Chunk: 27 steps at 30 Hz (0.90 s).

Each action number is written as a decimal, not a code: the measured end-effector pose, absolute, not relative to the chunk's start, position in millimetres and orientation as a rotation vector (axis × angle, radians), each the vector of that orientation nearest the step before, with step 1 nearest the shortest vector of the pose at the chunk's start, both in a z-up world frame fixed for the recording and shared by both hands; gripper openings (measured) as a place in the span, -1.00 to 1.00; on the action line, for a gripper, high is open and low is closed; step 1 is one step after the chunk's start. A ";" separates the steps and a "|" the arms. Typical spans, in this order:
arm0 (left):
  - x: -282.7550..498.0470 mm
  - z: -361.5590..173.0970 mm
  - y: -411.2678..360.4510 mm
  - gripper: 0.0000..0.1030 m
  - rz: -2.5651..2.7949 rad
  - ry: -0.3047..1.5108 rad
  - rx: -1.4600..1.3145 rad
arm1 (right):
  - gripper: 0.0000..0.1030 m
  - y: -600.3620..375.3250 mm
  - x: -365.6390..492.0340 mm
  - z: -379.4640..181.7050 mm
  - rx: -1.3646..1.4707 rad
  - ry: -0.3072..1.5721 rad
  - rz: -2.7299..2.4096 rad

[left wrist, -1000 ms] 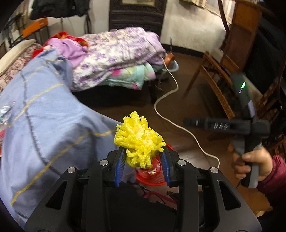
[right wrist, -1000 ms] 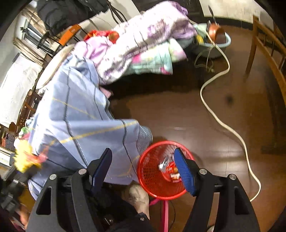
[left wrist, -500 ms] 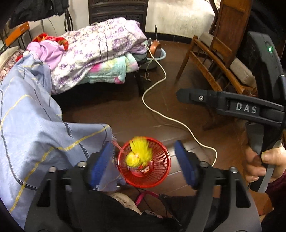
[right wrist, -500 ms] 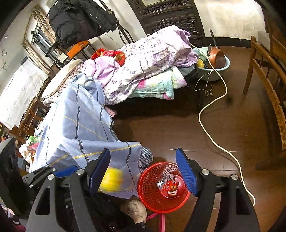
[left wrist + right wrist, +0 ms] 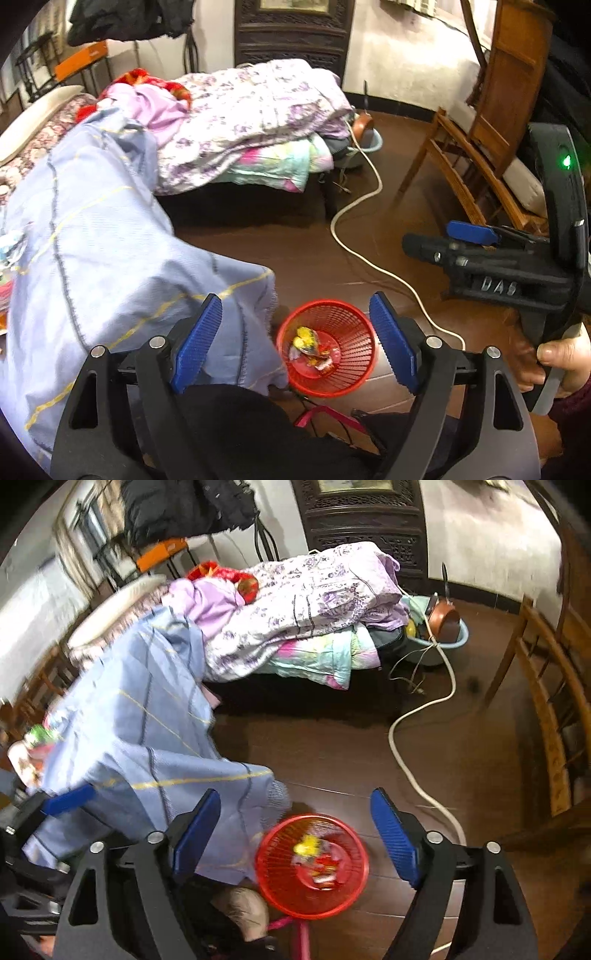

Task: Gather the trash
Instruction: 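Release the yellow pom-pom from the left tool into the wastebasket, then move both tools back over the bed toward the remaining trash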

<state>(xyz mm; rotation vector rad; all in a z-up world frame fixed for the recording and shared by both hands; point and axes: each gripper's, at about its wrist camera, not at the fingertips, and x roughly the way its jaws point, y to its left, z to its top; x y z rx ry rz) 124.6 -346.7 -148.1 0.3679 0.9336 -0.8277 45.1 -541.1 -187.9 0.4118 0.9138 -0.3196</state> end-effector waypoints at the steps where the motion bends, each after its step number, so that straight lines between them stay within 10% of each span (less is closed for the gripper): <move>1: 125.4 -145.7 -341.1 0.56 -0.808 0.922 0.365 | 0.66 -534.1 48.3 -187.6 0.373 0.930 -0.331; 27: 176.5 -118.0 -163.9 0.70 -0.447 0.856 0.094 | 0.70 -403.9 110.6 -144.0 0.076 0.910 -0.276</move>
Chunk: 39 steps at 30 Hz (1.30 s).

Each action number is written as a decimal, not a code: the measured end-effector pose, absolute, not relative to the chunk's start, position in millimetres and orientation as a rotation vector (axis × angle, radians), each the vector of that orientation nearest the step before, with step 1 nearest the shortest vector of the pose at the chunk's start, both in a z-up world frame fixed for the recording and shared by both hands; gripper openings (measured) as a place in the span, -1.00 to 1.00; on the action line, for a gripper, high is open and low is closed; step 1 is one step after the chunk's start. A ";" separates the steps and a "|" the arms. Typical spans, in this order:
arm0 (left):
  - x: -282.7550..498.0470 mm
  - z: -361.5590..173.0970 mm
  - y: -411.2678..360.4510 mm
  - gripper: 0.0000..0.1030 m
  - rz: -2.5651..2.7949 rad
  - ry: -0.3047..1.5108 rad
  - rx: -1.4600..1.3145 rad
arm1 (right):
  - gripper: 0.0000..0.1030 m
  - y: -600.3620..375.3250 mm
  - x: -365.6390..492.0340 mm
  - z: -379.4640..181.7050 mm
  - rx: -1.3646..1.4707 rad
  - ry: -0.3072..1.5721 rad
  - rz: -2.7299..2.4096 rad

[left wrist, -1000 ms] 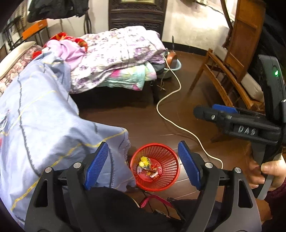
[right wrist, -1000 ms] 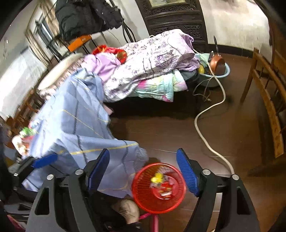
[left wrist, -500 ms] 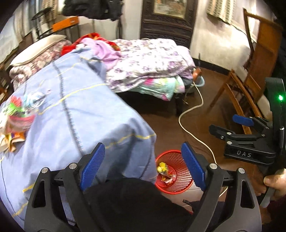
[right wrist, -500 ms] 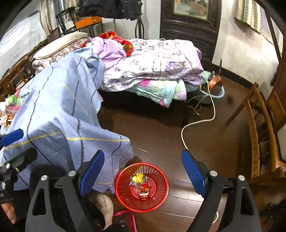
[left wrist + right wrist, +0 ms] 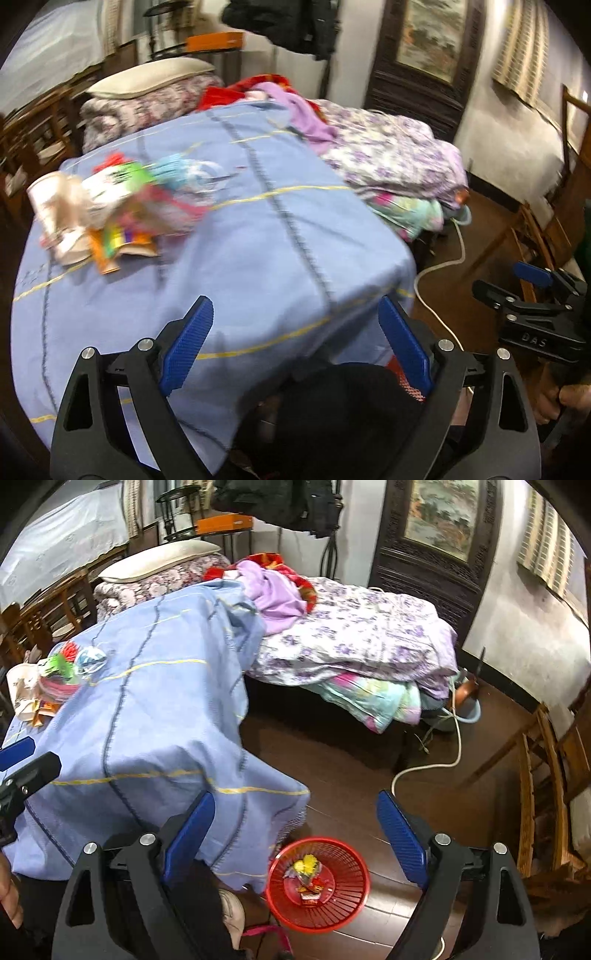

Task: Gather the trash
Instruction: 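Move both tools back over the bed toward the remaining trash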

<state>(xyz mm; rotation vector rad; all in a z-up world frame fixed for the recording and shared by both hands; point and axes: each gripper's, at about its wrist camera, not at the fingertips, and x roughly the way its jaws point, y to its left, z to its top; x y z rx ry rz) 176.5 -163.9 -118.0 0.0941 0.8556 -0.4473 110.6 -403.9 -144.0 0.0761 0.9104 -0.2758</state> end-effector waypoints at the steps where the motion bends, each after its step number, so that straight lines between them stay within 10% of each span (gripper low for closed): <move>1: 178.4 -118.2 -154.8 0.70 -0.429 0.853 0.087 | 0.70 -396.7 114.9 -142.9 0.073 0.908 -0.266; 39: 260.4 -116.7 53.3 0.70 0.018 0.849 -0.086 | 0.70 -250.4 195.5 -172.2 0.062 0.735 0.069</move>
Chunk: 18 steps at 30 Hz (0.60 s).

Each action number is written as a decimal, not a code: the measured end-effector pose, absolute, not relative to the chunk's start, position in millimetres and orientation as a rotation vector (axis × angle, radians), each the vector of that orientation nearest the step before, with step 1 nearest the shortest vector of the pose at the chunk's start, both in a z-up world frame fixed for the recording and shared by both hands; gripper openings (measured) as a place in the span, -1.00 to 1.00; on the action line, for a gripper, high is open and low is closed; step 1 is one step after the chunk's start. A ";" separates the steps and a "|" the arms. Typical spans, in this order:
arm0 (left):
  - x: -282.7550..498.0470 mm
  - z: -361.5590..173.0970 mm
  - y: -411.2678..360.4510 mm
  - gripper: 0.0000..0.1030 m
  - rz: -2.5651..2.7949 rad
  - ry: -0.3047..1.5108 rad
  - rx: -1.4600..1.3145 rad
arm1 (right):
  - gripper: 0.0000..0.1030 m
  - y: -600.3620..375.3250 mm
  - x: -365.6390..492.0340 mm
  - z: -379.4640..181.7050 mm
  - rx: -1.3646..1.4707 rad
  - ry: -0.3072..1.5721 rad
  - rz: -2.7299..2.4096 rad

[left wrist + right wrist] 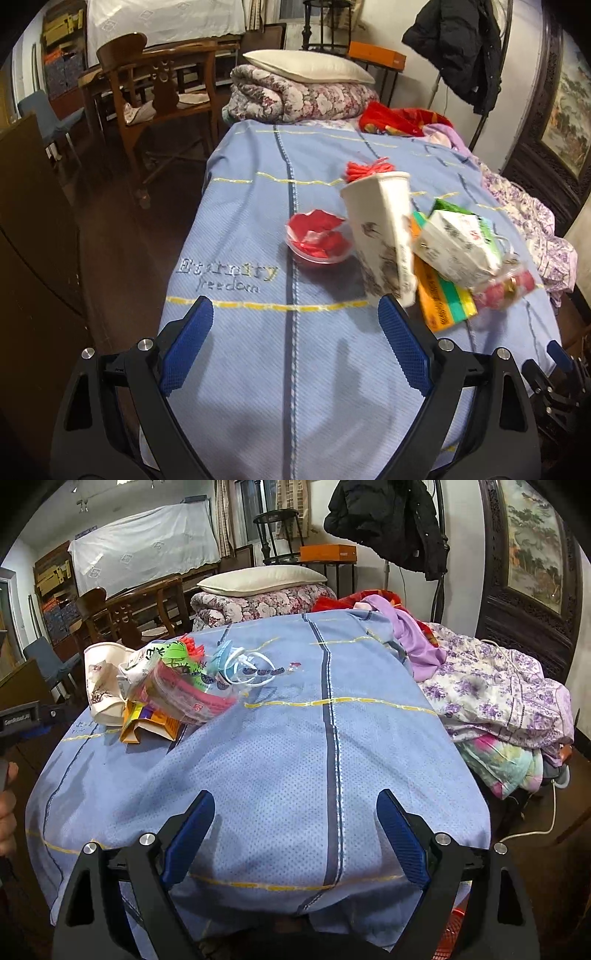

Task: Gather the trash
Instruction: 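Grasp the clear bowl of red paper with the left tool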

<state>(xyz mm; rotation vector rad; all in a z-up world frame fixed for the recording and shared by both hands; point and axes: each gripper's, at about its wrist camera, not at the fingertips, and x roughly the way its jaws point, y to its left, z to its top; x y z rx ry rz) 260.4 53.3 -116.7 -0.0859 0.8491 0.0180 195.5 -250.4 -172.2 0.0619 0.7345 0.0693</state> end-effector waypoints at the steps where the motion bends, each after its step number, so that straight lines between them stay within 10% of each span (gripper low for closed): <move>1: 262.2 -117.4 54.6 0.70 0.030 0.847 -0.077 | 0.70 -251.4 195.7 -171.8 0.069 0.730 0.075; 18: 330.6 -138.8 48.0 0.70 0.026 0.897 -0.047 | 0.70 -256.9 192.5 -174.6 0.112 0.725 0.102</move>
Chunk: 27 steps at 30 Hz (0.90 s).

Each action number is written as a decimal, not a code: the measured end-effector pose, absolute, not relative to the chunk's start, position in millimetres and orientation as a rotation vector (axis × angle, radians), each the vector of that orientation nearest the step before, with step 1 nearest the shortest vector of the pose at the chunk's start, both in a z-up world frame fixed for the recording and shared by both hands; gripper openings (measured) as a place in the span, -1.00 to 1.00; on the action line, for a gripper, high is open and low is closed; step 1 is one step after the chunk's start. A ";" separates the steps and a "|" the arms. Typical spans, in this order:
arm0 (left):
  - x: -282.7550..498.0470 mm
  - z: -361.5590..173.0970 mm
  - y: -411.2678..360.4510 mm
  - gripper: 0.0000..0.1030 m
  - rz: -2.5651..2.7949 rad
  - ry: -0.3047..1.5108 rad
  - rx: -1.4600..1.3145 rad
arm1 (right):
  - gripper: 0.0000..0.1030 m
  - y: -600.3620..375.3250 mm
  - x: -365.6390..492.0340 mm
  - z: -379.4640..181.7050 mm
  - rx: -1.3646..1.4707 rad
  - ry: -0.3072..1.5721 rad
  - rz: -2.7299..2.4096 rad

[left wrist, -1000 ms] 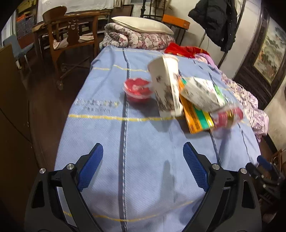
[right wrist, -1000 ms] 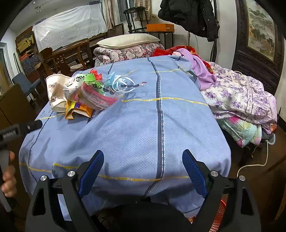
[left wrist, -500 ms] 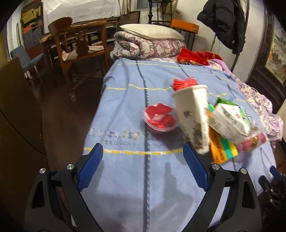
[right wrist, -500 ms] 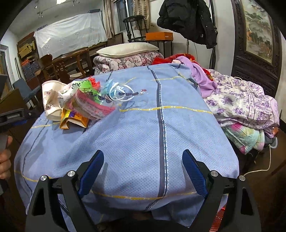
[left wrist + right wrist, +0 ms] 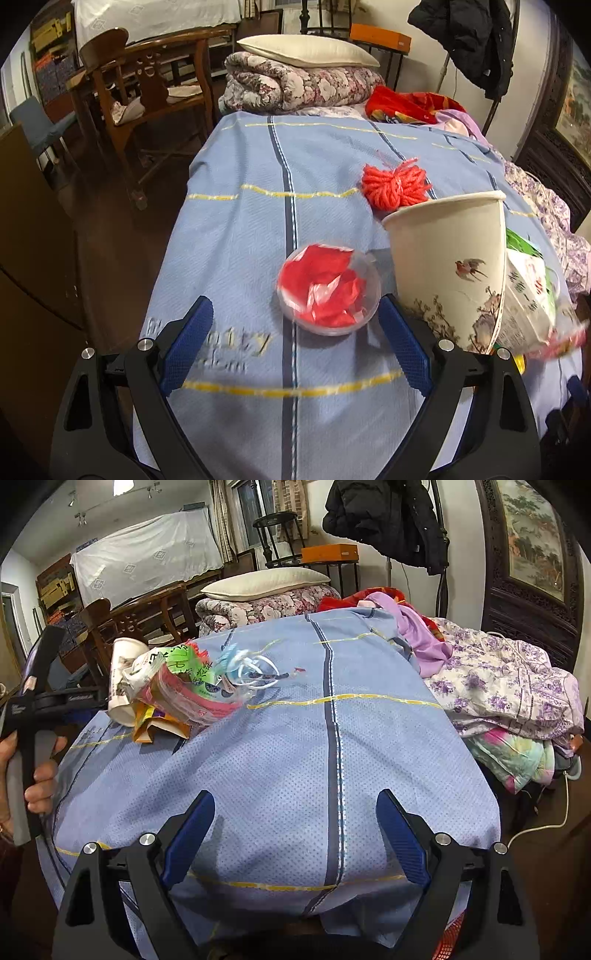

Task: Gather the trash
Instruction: 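Grasp the clear bowl of red paper with the left tool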

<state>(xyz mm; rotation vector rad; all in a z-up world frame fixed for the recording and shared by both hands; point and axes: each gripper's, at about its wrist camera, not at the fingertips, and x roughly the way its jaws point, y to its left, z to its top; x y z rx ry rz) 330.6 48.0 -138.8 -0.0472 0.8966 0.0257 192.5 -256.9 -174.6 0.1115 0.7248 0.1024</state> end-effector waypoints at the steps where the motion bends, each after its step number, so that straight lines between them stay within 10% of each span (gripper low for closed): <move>1: 332.8 -139.9 47.1 0.70 0.028 0.893 -0.044 | 0.70 -256.6 192.3 -174.6 0.111 0.724 0.102; 14: 341.9 -148.3 57.5 0.74 0.013 0.881 -0.106 | 0.70 -254.1 192.5 -176.9 0.095 0.726 0.097; 18: 340.2 -149.0 58.4 0.05 -0.040 0.875 -0.134 | 0.71 -253.1 191.9 -178.0 0.088 0.722 0.095; 27: 317.2 -137.0 60.6 0.04 -0.007 0.783 -0.148 | 0.78 -249.5 191.6 -179.7 0.064 0.713 0.093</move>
